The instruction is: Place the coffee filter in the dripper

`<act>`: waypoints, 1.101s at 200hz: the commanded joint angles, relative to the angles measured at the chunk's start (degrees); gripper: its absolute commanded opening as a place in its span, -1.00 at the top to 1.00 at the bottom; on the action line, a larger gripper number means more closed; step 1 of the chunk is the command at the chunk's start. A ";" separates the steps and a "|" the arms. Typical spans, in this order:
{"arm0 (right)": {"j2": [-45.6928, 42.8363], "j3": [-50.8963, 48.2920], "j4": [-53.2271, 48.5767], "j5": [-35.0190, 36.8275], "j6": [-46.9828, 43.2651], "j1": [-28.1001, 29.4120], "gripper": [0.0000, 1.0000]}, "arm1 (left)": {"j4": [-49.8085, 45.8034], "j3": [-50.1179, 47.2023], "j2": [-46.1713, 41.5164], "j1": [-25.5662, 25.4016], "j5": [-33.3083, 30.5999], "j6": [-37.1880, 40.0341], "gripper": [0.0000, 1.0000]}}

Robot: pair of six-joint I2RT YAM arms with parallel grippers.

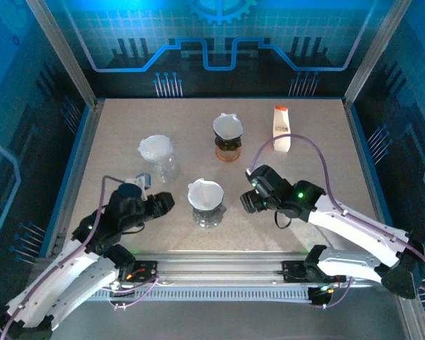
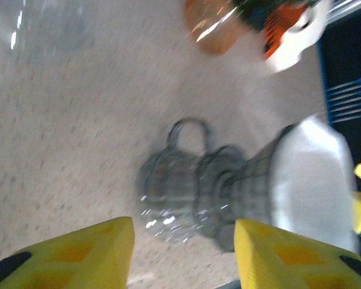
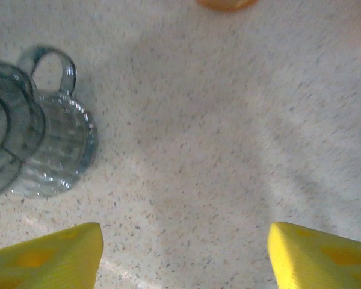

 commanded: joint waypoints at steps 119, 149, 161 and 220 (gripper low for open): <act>2.44 -18.11 25.63 -27.77 2.80 -3.75 0.04 | 35.44 -18.25 18.96 0.48 18.82 -10.39 0.78; 3.94 -19.06 27.65 -28.66 3.47 -3.85 0.10 | 41.57 -18.26 24.28 0.47 19.86 -11.27 0.83; 4.22 -19.46 28.01 -28.91 3.79 -3.92 0.12 | 42.81 -18.06 26.36 0.46 20.29 -11.43 0.86; 4.71 -21.57 29.45 -29.10 4.96 -4.53 0.19 | 47.18 -17.51 31.74 0.39 20.83 -12.16 1.00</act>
